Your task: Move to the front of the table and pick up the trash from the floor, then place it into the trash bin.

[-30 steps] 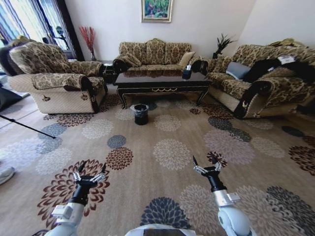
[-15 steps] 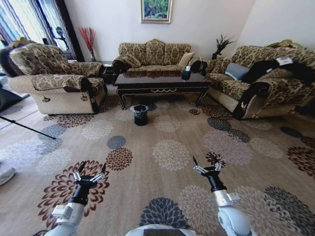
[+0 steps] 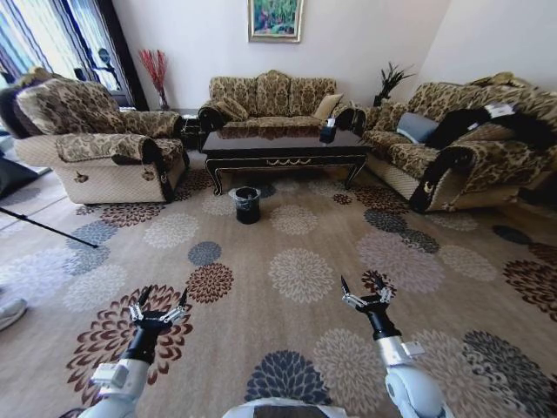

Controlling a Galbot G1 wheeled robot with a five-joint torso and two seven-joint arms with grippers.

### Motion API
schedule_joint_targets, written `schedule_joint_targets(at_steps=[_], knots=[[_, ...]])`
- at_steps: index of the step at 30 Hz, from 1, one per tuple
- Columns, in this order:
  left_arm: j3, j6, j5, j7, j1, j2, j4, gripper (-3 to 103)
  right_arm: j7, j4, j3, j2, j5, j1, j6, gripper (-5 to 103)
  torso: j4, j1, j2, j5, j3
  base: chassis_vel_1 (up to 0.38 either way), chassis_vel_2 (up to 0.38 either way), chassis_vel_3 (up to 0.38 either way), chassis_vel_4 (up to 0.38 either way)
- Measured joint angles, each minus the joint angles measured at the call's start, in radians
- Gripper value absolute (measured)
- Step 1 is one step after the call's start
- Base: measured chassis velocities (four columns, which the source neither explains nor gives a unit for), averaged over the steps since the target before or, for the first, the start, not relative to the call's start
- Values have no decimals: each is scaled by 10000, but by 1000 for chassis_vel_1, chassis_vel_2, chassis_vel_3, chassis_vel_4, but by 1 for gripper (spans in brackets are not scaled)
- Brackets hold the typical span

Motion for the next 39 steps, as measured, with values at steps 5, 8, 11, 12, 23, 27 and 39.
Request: schedule_joint_targets(at_steps=[5,8,11,12,23,27,39], knots=[[0,0,0,0,0,0,0,100,0,0,0,0,0,0,0,100,-2,33,83,1,51,0,0,0,0],[0,0,0,0,0,0,0,100,0,0,0,0,0,-1,0,100,-1,76,196,1,118,0,0,0,0],[0,0,0,0,0,0,0,100,0,0,0,0,0,0,0,100,-1,117,317,0,200,0,0,0,0],[0,0,0,0,0,0,0,100,0,0,0,0,0,0,0,100,-1,133,366,1,234,0,0,0,0],[0,0,0,0,0,0,0,100,0,0,0,0,0,0,0,100,-1,294,799,0,504,0,0,0,0],[0,0,0,0,0,0,0,100,0,0,0,0,0,-1,0,100,-1,368,1013,1,643,0,0,0,0],[0,0,0,0,0,0,0,100,0,0,0,0,0,-1,0,100,-1,561,1507,1,942,0,0,0,0]])
